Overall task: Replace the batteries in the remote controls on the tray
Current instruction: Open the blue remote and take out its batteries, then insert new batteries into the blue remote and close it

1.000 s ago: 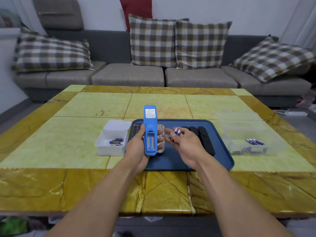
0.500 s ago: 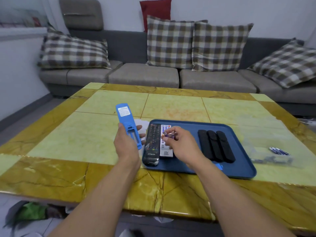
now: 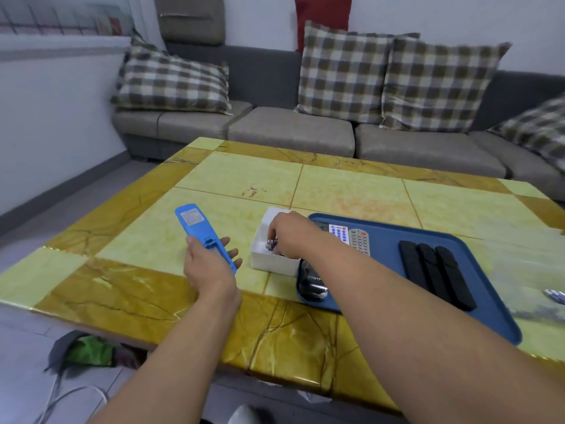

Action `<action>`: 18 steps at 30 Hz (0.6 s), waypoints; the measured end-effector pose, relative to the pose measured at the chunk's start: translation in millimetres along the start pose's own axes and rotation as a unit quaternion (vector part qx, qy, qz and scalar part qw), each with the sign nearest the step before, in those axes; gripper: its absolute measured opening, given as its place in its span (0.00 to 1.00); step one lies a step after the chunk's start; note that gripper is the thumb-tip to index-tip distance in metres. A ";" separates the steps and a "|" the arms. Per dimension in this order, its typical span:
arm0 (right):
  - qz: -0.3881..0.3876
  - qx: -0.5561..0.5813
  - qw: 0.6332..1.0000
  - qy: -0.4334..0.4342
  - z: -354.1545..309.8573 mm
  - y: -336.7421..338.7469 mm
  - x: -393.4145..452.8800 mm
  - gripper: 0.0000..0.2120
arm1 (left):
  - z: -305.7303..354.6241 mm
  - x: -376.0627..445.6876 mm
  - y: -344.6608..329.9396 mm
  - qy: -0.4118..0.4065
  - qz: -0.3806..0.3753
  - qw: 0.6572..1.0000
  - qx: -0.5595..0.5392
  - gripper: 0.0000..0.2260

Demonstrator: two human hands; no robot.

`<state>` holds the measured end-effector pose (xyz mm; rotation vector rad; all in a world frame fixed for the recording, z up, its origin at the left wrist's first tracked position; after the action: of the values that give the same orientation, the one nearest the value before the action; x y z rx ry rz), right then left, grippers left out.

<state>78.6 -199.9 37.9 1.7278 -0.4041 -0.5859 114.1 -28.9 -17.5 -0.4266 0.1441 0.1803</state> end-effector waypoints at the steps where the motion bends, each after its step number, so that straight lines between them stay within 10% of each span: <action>1: -0.008 -0.008 1.000 -0.001 -1.0 -3.1 2.0 0.14 | 1.2 -0.5 -0.4 0.000 -0.003 1.000 0.000 0.19; 18: 0.238 0.128 0.951 -0.153 194.3 79.5 -69.9 0.13 | -39.5 -122.1 -114.0 0.032 -0.303 0.950 0.065 0.19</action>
<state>-88.0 -334.1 94.7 1.6965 -1.1242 -0.4581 14.3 -165.1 13.7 -0.3277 0.0822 -0.4476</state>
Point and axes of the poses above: each hand's wrist, its own x-axis towards the middle knuckle, its own y-axis out of the back of the hand, z = x × y, the point moved 8 cm from there along x, towards the middle knuckle, and after that the axes turned 12 degrees about -y, right-handed, at the moved point
